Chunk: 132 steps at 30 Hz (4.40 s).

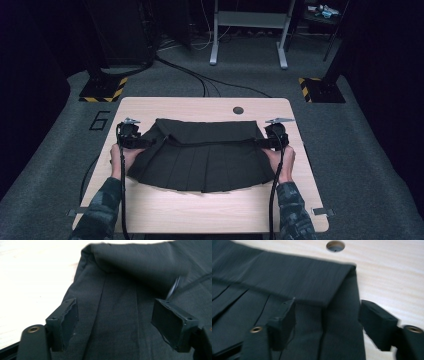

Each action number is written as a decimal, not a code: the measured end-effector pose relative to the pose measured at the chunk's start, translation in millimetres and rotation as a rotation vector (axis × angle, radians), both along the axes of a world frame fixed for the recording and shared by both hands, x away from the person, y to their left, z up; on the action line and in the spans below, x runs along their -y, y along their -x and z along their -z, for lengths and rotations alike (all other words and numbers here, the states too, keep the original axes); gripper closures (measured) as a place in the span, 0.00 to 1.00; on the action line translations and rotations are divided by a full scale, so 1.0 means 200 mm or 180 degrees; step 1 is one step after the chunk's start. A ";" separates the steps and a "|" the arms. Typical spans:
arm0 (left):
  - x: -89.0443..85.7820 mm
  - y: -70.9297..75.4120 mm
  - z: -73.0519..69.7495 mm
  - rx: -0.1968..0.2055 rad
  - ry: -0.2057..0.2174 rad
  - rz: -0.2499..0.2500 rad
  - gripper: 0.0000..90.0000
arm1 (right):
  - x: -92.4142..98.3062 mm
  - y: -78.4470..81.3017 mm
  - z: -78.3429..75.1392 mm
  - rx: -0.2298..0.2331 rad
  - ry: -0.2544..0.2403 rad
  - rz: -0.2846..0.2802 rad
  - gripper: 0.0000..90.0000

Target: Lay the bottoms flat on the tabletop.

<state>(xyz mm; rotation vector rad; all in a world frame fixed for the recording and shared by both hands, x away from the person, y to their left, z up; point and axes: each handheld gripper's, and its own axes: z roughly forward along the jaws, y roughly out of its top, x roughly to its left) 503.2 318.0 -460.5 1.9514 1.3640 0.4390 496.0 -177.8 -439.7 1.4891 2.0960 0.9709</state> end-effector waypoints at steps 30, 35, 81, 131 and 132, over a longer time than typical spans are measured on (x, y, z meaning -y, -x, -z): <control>0.03 0.14 0.27 -0.0213 -0.0424 0.0076 0.17 | -0.02 0.09 0.38 -0.0489 0.0379 -0.0100 0.02; 0.04 0.19 0.28 -0.0157 -0.0437 0.0084 0.17 | -0.01 0.12 0.38 -0.0440 0.0354 -0.0108 0.02; 0.23 0.47 0.04 0.0251 -0.0250 0.0374 0.15 | -0.10 0.30 0.18 -0.0067 0.0130 -0.0408 0.18; 0.18 0.22 -0.02 0.0302 -0.0041 0.0308 0.91 | -0.13 0.10 0.04 0.0088 0.0143 -0.0287 0.93; 0.18 0.21 -0.02 0.0286 -0.0049 0.0311 0.91 | -0.13 0.10 0.03 0.0085 0.0141 -0.0270 0.93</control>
